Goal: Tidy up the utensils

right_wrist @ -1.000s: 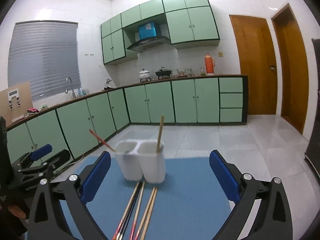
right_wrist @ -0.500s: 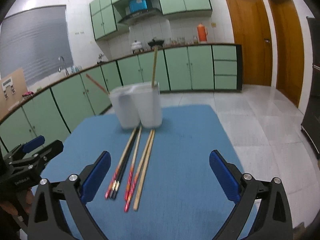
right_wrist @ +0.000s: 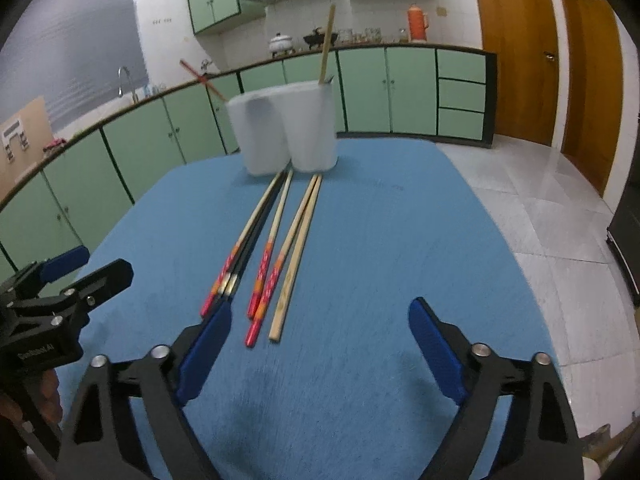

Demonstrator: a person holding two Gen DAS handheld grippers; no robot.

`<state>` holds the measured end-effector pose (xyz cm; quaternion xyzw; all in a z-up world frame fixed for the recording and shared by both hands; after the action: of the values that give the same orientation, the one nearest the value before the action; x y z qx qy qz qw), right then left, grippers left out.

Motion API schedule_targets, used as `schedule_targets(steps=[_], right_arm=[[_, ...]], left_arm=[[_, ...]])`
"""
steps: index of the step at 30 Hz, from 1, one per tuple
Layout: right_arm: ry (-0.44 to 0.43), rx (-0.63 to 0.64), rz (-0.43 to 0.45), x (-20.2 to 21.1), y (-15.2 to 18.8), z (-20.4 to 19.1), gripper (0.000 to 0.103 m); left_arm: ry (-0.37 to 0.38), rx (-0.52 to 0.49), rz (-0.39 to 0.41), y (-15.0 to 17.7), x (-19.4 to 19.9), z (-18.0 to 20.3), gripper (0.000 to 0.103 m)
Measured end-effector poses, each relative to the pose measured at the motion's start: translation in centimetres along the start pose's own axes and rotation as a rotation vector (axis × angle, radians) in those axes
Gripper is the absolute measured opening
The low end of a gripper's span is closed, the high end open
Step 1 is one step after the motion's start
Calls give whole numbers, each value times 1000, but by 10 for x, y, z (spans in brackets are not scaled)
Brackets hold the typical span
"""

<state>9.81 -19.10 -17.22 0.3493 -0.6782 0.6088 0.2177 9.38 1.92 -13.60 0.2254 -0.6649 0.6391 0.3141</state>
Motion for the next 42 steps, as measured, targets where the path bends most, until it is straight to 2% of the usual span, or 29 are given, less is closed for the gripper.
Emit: schedule_targets(steps=[8,10,12,17,21,25,31,38,42], right_arm=[[-18,41,-102,-19,8,-12,41],[-19,49,-125,-24,10,-15,37],[-14,50,-127,-25,8,-16,36],[-11,50,-139,-30,2,-18,25],[17,80,-148,-32,1,-27,22],[33,92,-153,-34,0,-28,8],[43,44,-147,-30,0,-10,7],[20,14,-139,-25,4,1,7],[11,13,-138,-26,4,0,7]], left_arm=[[-8,20,-60,8,-11,-5,97],[-8,22,-67,9,-13,-5,97],[-6,22,-71,10,-15,-5,97],[-3,16,-84,14,-19,-1,97],[1,19,-97,14,-22,1,97],[11,24,-111,13,-27,5,97],[35,9,-139,9,-38,19,96],[21,4,-200,9,-55,29,95],[11,17,-232,7,-62,27,84]])
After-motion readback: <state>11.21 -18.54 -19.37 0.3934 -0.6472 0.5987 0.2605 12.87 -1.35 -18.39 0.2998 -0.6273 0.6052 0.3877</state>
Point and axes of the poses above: each gripper's, at about its wrist camera, not at the fingertips, and x roughly against the way its jaws point, z to its right, y to its underside, the point moved 2 cm from there along -x, roughly the way its jaws point, and after that the axes turned 6 degrees about -z, right-handed, at the moved point
